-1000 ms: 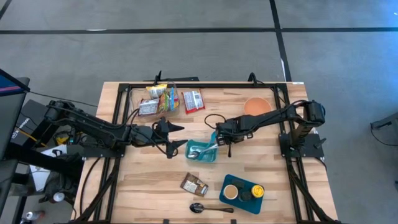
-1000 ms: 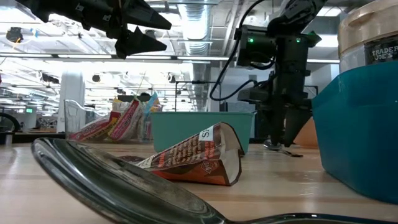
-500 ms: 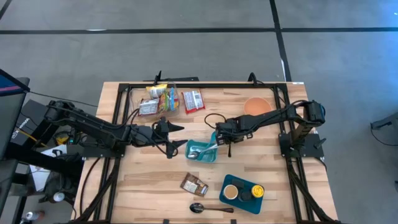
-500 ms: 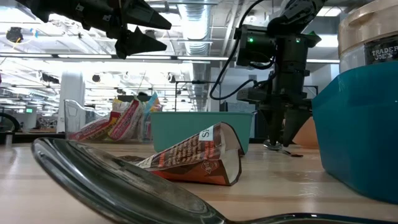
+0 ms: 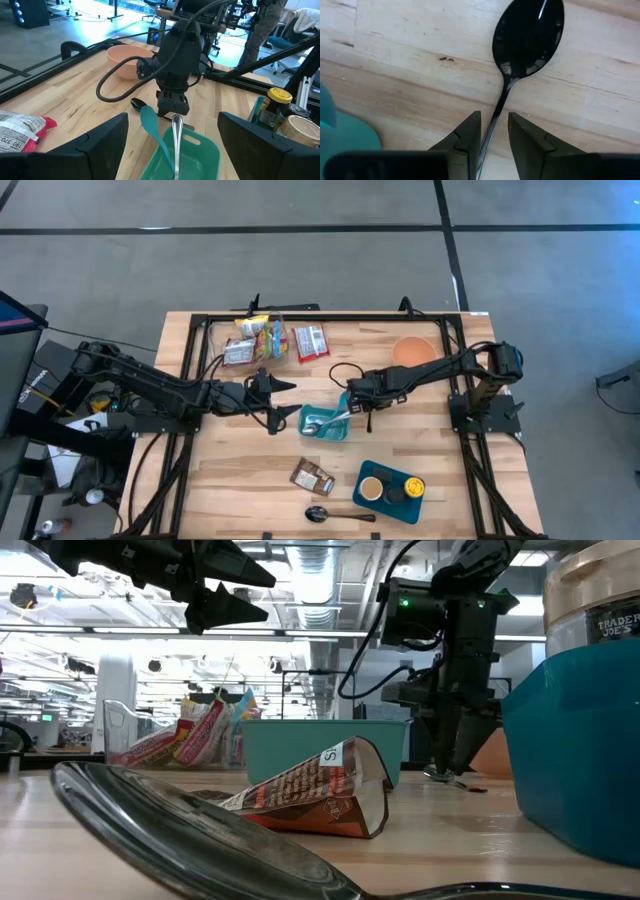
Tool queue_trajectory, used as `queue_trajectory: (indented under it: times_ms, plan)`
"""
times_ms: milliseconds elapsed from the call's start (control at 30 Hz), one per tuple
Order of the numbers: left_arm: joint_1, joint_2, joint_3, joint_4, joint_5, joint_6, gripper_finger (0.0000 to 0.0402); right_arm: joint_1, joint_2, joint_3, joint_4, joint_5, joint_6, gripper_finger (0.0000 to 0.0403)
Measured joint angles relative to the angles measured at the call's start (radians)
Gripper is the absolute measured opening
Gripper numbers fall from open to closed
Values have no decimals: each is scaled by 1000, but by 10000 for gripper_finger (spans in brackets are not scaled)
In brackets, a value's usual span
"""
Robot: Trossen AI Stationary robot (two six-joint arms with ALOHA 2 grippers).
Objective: Pick & Place Food Item
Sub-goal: Put the top black tablespoon into the green bin
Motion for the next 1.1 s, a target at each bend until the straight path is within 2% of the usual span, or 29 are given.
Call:
queue_trajectory:
  times_ms: [1100]
  plan:
    - [0, 0, 1, 1, 0, 0, 301, 8, 0, -29, 33, 45, 48, 91]
